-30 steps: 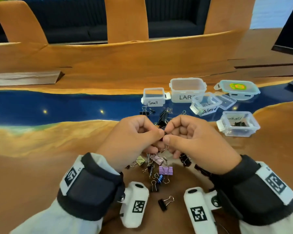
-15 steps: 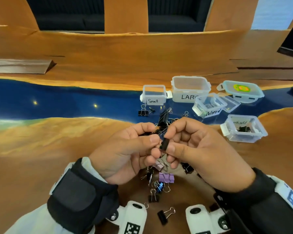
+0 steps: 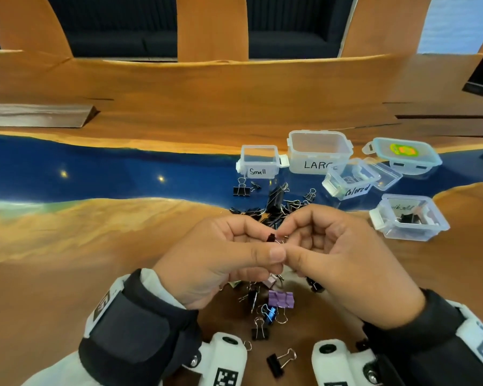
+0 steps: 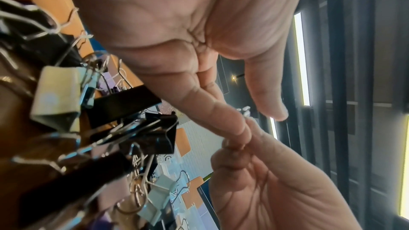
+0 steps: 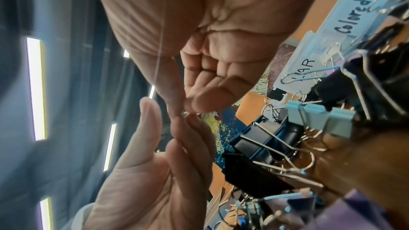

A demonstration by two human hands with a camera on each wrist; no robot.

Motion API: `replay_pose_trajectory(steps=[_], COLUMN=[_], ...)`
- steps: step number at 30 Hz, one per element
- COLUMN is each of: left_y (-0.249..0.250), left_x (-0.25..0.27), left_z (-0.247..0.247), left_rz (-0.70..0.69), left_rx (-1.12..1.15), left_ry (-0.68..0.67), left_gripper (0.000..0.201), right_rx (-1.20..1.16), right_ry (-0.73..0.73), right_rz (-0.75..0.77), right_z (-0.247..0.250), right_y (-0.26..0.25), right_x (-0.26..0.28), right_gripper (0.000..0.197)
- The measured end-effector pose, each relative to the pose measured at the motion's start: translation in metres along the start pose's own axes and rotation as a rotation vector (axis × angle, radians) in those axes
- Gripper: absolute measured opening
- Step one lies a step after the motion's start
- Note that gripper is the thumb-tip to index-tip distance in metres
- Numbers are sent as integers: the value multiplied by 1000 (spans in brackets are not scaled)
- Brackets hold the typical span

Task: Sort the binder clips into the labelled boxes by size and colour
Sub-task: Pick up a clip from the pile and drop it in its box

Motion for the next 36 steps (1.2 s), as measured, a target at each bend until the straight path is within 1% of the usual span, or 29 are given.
replay_pose_trajectory(steps=[3,7,12,13,15,17,20,22,24,26,28,30,33,36], left_y=[2,1,-3,-1,1,2,8,12,16,21,23,24,23,23], left_x=[0,2,-1,-1,-2,-5,-5,-4,-3,-2,-1,-1,-1,-2], left_z=[-1,-1,3,5,10,18,35,41,48,56,64,69,74,74], left_rz=[-26,-6,22,14,3,-16,-65,-90,-131,-178,-215,-226,-217,-213], left_rx=[-30,-41,-9,14,74,152,264,337,381,409,437,445,455,451], left_ry=[3,-17,-8,2,36,103,200,230,260,303,343,361,369,357], left_gripper=[28,24,27,27,26,27,24,29,35,39,36,28,24,27], right_rx=[31,-22,-17,20,173,365,666,853,1010,1147,1270,1371,1408,1417], right_ry=[46,13,24,26,16,-23,-134,-221,-286,-292,-283,-288,-337,-380], right_rz=[0,-23,-73,-69,-34,15,35,19,-25,-85,-143,-205,-269,-280], right_z=[4,2,4,4,7,13,16,15,15,18,21,22,17,8], right_y=[3,5,7,1,-16,-41,-74,-80,-68,-47,-26,-9,8,17], right_x=[1,1,-2,-5,-10,-21,-53,-84,-119,-152,-178,-196,-208,-213], right_gripper=[30,18,18,18,19,20,20,25,36,52,71,85,91,85])
Point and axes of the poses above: each hand's wrist, its own x-axis away from the middle knuckle, its own z-axis out of the back of the hand, y = z × x, the point moved 7 cm from there along -x, towards the middle knuckle
